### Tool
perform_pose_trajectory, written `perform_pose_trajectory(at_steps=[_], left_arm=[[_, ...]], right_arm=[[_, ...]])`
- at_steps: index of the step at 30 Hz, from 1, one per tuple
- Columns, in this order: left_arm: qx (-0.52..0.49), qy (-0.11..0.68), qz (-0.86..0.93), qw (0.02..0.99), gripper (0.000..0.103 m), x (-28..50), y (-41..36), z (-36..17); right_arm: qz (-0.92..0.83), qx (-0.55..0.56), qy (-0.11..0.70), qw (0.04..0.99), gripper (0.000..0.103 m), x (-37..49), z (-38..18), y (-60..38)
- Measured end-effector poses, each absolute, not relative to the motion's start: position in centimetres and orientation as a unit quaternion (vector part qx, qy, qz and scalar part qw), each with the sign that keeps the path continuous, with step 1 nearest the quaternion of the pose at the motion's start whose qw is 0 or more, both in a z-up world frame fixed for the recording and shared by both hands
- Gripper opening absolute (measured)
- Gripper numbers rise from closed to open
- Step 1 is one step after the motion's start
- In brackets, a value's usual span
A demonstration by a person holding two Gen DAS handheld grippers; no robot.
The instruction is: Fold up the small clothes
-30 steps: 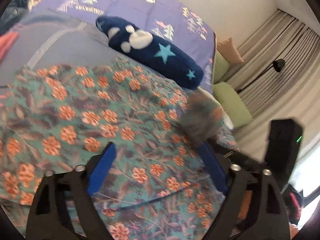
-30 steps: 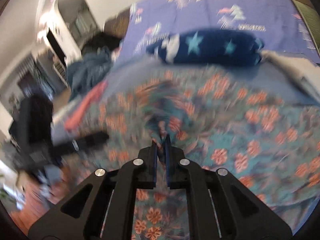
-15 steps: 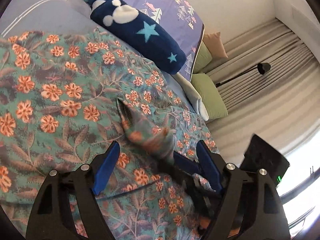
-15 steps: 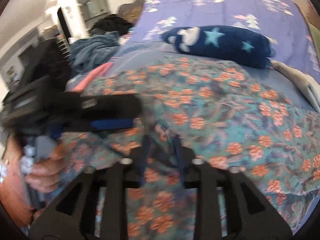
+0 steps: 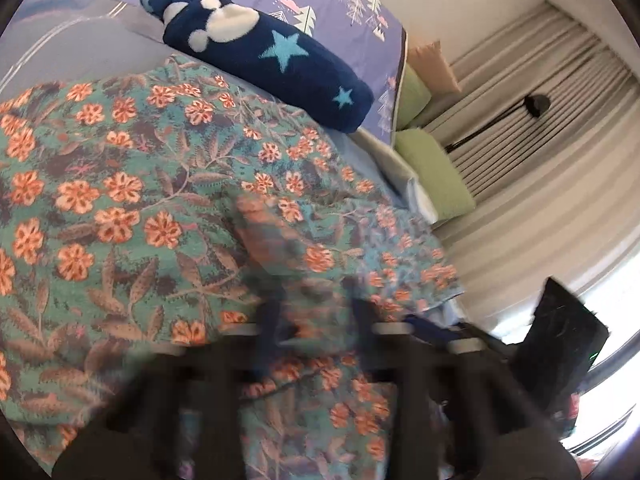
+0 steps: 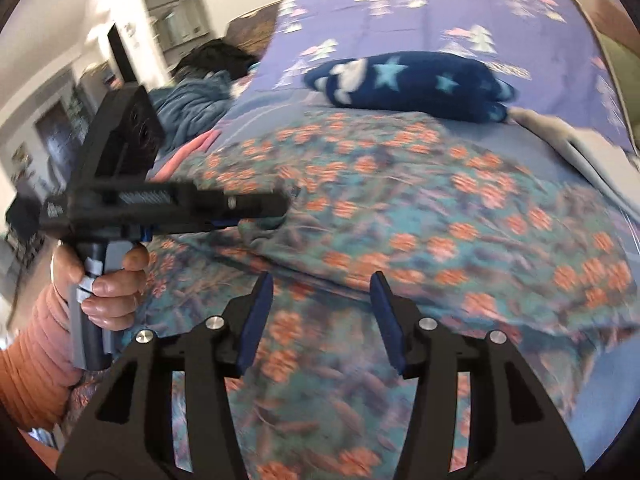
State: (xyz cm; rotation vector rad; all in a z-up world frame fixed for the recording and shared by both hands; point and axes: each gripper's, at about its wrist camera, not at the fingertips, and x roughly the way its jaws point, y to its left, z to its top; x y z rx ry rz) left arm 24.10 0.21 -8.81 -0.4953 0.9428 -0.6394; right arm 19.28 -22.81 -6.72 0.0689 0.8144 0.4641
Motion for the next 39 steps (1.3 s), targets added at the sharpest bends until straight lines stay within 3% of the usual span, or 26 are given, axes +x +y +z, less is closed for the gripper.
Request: perform_pose_trajectory(at_steps=[3, 13, 20, 21, 22, 24, 28, 33, 36, 39], left_arm=[[-0.215, 0.428, -0.278, 0.832, 0.000, 23.8, 0.0, -8.2], [-0.190, 0.284, -0.222, 0.913, 0.000, 19.3, 6.1, 1.1], [-0.130, 0.336, -0.170, 0.917, 0.001, 19.7, 8.0, -0.9], [-0.124, 0.345, -0.163, 0.916, 0.010, 19.6, 8.2, -1.5], [-0.122, 0.355, -0.150, 0.915, 0.030, 19.7, 8.6, -2.1], [-0.135, 0.361, -0.134, 0.913, 0.046, 19.5, 9.7, -2.9], [-0.175, 0.388, -0.118, 0.897, 0.048, 20.5, 11.9, -4.8], [-0.190, 0.439, -0.139, 0.867, 0.048, 22.5, 10.8, -7.8], [-0.160, 0.444, -0.148, 0.869, 0.005, 22.8, 9.0, -8.0], [-0.157, 0.406, -0.140, 0.889, 0.005, 21.8, 8.8, -5.8]], right_arm=[[0.198, 0.043, 0.384, 0.901, 0.054, 18.8, -6.4, -24.5], [-0.021, -0.014, 0.394, 0.919, 0.066, 17.9, -6.4, -30.7], [-0.011, -0.011, 0.418, 0.908, 0.070, 18.3, -7.7, -30.7], [-0.010, -0.014, 0.418, 0.908, 0.070, 18.4, -7.8, -30.5], [-0.009, -0.017, 0.419, 0.908, 0.071, 18.4, -7.9, -30.4], [-0.008, -0.021, 0.419, 0.907, 0.071, 18.2, -7.9, -30.1], [-0.014, -0.021, 0.423, 0.906, 0.073, 18.5, -7.9, -30.3], [-0.020, -0.006, 0.431, 0.902, 0.074, 18.7, -8.2, -30.9], [-0.021, -0.001, 0.430, 0.902, 0.074, 18.6, -8.2, -31.1], [-0.023, 0.000, 0.429, 0.903, 0.074, 18.6, -8.2, -31.2]])
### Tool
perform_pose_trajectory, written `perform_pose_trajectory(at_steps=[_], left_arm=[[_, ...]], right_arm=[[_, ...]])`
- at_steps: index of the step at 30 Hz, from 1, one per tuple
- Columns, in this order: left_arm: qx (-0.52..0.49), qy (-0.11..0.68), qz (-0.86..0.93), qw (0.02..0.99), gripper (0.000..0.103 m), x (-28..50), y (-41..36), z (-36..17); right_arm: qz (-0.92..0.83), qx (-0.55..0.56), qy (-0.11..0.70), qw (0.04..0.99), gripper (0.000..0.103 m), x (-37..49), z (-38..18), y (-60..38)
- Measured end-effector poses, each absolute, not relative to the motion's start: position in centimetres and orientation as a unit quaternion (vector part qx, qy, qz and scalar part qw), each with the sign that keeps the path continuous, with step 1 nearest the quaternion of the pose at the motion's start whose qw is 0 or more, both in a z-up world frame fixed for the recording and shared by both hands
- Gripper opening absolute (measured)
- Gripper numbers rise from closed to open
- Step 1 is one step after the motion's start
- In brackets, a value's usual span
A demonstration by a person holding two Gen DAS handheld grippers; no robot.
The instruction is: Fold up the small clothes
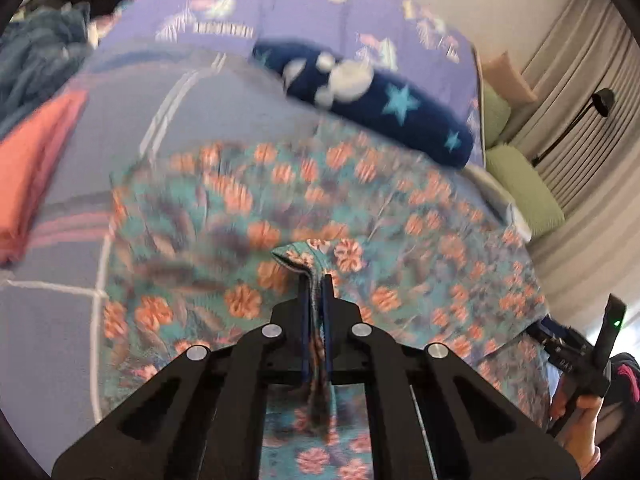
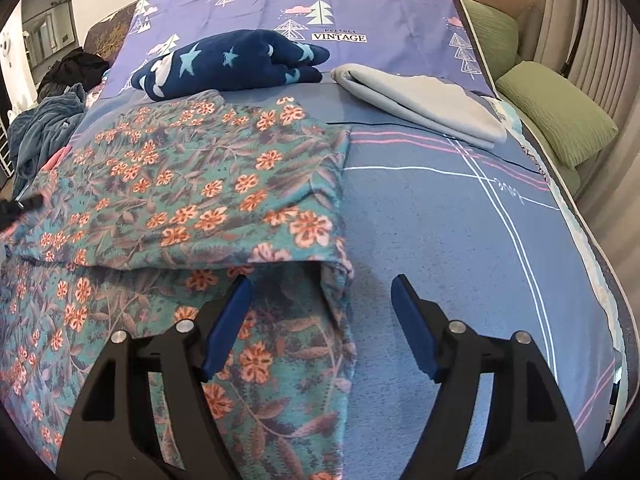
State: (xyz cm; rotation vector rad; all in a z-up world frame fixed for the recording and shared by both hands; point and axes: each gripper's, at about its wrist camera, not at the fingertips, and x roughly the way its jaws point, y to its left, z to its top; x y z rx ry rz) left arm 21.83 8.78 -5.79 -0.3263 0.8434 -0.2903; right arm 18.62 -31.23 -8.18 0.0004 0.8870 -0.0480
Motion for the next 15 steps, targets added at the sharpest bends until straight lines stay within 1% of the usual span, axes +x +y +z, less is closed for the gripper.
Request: perform_pose_trajectory(at_steps=[3, 6, 7, 8, 11, 14, 15], left_arm=[[-0.163, 0.348, -0.144, 0.912, 0.005, 20.6, 9.4, -1.7], [-0.128, 0.311, -0.105, 0.936, 0.005, 20.4, 10.5, 1.0], [-0.123, 0.315, -0.094, 0.936, 0.005, 20.9, 11.1, 1.0], [-0.121, 0.323, -0.087, 0.935, 0.005, 21.3, 11.4, 0.6], [-0.086, 0.374, -0.059, 0.922, 0.007, 22.6, 11.3, -2.5], [-0.056, 0.410, -0.031, 0.910, 0.016, 23.0, 10.7, -5.7], [-0.050, 0.412, -0.017, 0.910, 0.024, 22.8, 10.7, -6.2]], right_arm=[[-0.036, -0.010, 0.432, 0.901, 0.075, 19.0, -8.3, -31.1], [-0.063, -0.009, 0.438, 0.897, 0.075, 19.6, -8.6, -31.5], [-0.070, 0.001, 0.441, 0.895, 0.078, 19.7, -8.7, -31.7], [-0.074, 0.004, 0.442, 0.894, 0.080, 19.7, -8.8, -31.9], [-0.072, 0.006, 0.441, 0.895, 0.081, 19.5, -8.8, -31.9], [-0.072, -0.003, 0.440, 0.895, 0.081, 18.9, -8.6, -32.0], [-0.073, -0.004, 0.440, 0.895, 0.081, 18.8, -8.6, -32.1]])
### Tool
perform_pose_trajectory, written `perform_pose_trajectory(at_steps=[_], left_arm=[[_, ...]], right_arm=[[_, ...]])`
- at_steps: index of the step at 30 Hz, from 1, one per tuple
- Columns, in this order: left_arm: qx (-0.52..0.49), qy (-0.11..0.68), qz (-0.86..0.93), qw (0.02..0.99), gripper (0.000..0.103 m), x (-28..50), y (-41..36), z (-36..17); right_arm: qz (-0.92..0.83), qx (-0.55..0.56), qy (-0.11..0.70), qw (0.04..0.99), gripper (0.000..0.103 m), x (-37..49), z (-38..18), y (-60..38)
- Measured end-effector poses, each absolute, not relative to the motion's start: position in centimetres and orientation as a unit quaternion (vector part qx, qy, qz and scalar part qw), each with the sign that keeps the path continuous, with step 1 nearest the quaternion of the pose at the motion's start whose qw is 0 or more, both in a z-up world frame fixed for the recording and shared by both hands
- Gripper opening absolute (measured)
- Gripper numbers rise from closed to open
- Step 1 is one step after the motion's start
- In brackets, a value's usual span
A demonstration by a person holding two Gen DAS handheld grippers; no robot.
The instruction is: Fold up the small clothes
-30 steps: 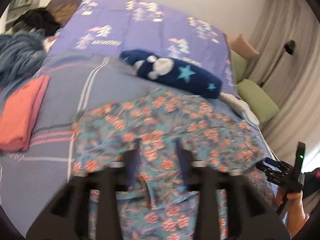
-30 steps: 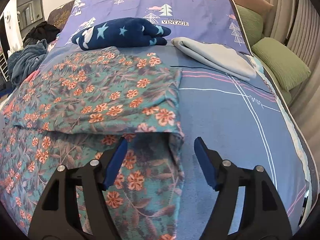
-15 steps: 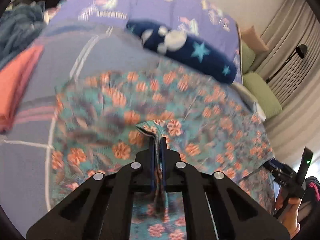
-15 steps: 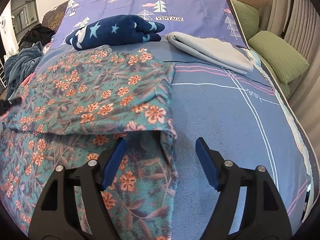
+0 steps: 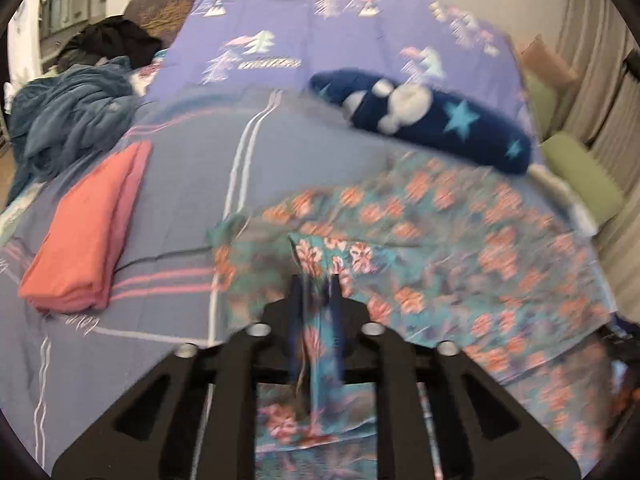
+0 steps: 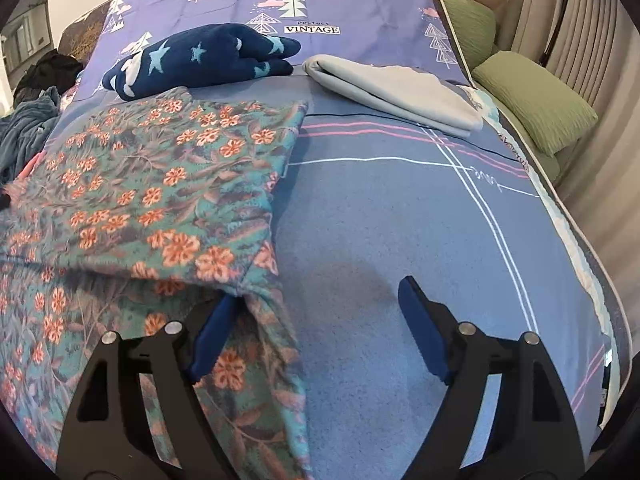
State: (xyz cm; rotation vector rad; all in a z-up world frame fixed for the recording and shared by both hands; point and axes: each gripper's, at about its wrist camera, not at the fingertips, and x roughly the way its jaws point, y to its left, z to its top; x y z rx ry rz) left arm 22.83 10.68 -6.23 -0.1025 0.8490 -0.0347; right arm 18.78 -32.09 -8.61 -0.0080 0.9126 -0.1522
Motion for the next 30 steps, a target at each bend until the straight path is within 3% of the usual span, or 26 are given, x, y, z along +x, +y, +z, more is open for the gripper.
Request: perform_pose_trajectory(at_steps=[6, 10, 14, 21, 24, 29, 30], left_arm=[[-0.043, 0.365, -0.033, 0.929, 0.042, 21.4, 8.9, -2.8], [-0.045, 0.364, -0.135, 0.921, 0.048, 22.8, 2.7, -0.1], [0.004, 0.375, -0.200, 0.905, 0.048, 25.1, -5.8, 0.9], [0.003, 0.503, -0.275, 0.820, 0.049, 30.3, -20.1, -2.6], [0.016, 0.535, -0.244, 0.809, 0.058, 32.2, -23.9, -4.3], [0.089, 0.535, -0.198, 0.816, 0.056, 33.5, -28.2, -5.6], [0.113, 0.537, -0.183, 0.816, 0.037, 33.5, -29.0, -5.9]], right_arm=[[-0.055, 0.025, 0.431, 0.900, 0.081, 18.3, -8.5, -33.1], [-0.019, 0.048, 0.423, 0.905, 0.081, 18.1, -8.3, -33.2], [0.019, 0.071, 0.410, 0.909, 0.081, 17.6, -7.9, -33.7], [0.048, 0.106, 0.415, 0.902, 0.078, 19.0, -8.6, -34.7], [0.061, 0.118, 0.405, 0.904, 0.078, 18.7, -8.8, -35.0], [0.082, 0.154, 0.395, 0.902, 0.078, 18.3, -8.9, -36.1], [0.084, 0.157, 0.394, 0.902, 0.078, 18.3, -8.9, -36.2]])
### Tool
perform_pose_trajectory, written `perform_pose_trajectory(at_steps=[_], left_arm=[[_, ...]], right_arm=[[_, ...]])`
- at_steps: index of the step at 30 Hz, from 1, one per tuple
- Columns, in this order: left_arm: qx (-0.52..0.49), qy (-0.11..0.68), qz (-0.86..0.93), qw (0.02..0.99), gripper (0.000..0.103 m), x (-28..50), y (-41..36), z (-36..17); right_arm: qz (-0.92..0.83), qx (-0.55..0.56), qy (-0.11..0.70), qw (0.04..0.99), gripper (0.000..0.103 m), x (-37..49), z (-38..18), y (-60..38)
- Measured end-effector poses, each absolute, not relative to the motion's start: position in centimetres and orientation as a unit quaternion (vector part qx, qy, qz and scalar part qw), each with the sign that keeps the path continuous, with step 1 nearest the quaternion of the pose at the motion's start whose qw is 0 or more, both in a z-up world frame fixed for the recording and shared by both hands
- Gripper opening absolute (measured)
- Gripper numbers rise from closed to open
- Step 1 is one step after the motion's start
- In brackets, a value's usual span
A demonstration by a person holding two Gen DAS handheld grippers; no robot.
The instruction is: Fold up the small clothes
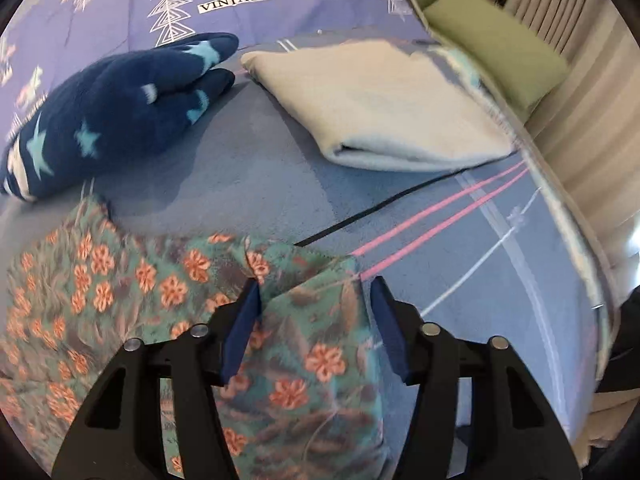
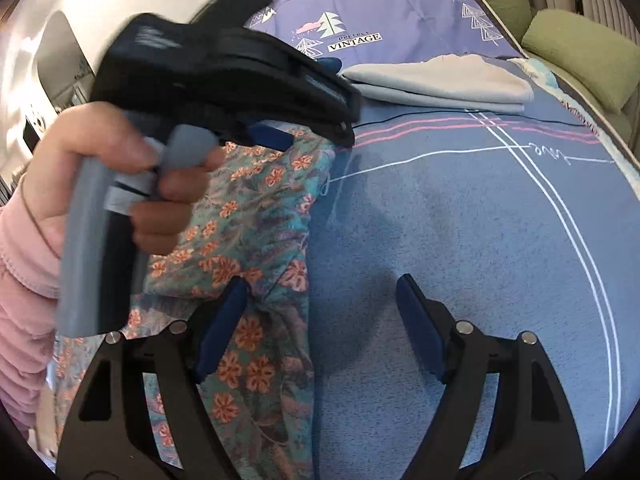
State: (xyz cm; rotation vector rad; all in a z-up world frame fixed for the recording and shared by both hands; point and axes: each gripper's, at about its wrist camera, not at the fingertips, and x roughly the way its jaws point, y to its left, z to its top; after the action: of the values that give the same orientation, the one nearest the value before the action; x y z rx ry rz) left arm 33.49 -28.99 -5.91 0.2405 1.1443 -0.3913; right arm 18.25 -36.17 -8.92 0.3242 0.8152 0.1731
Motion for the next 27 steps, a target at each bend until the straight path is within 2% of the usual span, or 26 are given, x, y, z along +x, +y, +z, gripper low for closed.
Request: perform_pose_trajectory(at_steps=[1, 4, 6, 8, 10, 14, 17, 18, 19, 20, 21, 24, 27], left_arm=[[0.134, 0.537, -0.167, 0.816, 0.022, 33.6, -29.4, -6.1], [0.158, 0.531, -0.144, 0.820, 0.006, 33.6, -30.1, -6.1], [0.134, 0.534, -0.139, 0.823, 0.004, 34.3, -29.7, -5.5], [0.094, 0.528, -0.142, 0.832, 0.002, 35.7, -29.1, -4.6], [0.052, 0.520, -0.151, 0.839, 0.001, 36.6, -28.8, -4.1], [0.052, 0.516, -0.158, 0.841, 0.001, 36.7, -30.2, -5.4], [0.033, 0.499, -0.179, 0.847, 0.002, 36.7, -29.5, -5.4], [0.023, 0.493, -0.186, 0.850, 0.003, 36.5, -28.9, -4.8], [0.014, 0.486, -0.193, 0.852, 0.015, 36.0, -28.1, -4.0], [0.008, 0.477, -0.199, 0.856, 0.022, 35.4, -27.3, -3.1], [0.004, 0.466, -0.203, 0.861, 0.030, 34.9, -26.6, -2.2], [0.011, 0.426, -0.221, 0.877, 0.034, 32.2, -23.3, 0.8], [0.029, 0.401, -0.219, 0.889, 0.039, 28.5, -18.3, 1.9]], right_arm=[[0.085, 0.159, 0.394, 0.901, 0.078, 18.3, -8.9, -36.3], [0.087, 0.165, 0.393, 0.900, 0.078, 18.2, -8.9, -36.5], [0.084, 0.166, 0.392, 0.901, 0.078, 18.1, -8.9, -36.4], [0.076, 0.166, 0.392, 0.902, 0.071, 18.1, -8.9, -36.6], [0.075, 0.173, 0.391, 0.901, 0.069, 18.0, -9.0, -36.9], [0.071, 0.189, 0.389, 0.899, 0.064, 17.7, -9.1, -37.6], [0.056, 0.209, 0.390, 0.895, 0.043, 17.3, -9.3, -38.5], [0.054, 0.216, 0.390, 0.893, 0.040, 17.3, -9.4, -38.8], [0.050, 0.230, 0.388, 0.891, 0.034, 17.1, -9.4, -39.3], [0.046, 0.238, 0.385, 0.890, 0.027, 16.9, -9.4, -39.7], [0.044, 0.244, 0.381, 0.891, 0.026, 16.7, -9.3, -39.9], [0.076, 0.233, 0.365, 0.898, 0.013, 16.4, -8.3, -39.5], [0.129, 0.185, 0.341, 0.912, 0.012, 16.3, -5.9, -37.0]])
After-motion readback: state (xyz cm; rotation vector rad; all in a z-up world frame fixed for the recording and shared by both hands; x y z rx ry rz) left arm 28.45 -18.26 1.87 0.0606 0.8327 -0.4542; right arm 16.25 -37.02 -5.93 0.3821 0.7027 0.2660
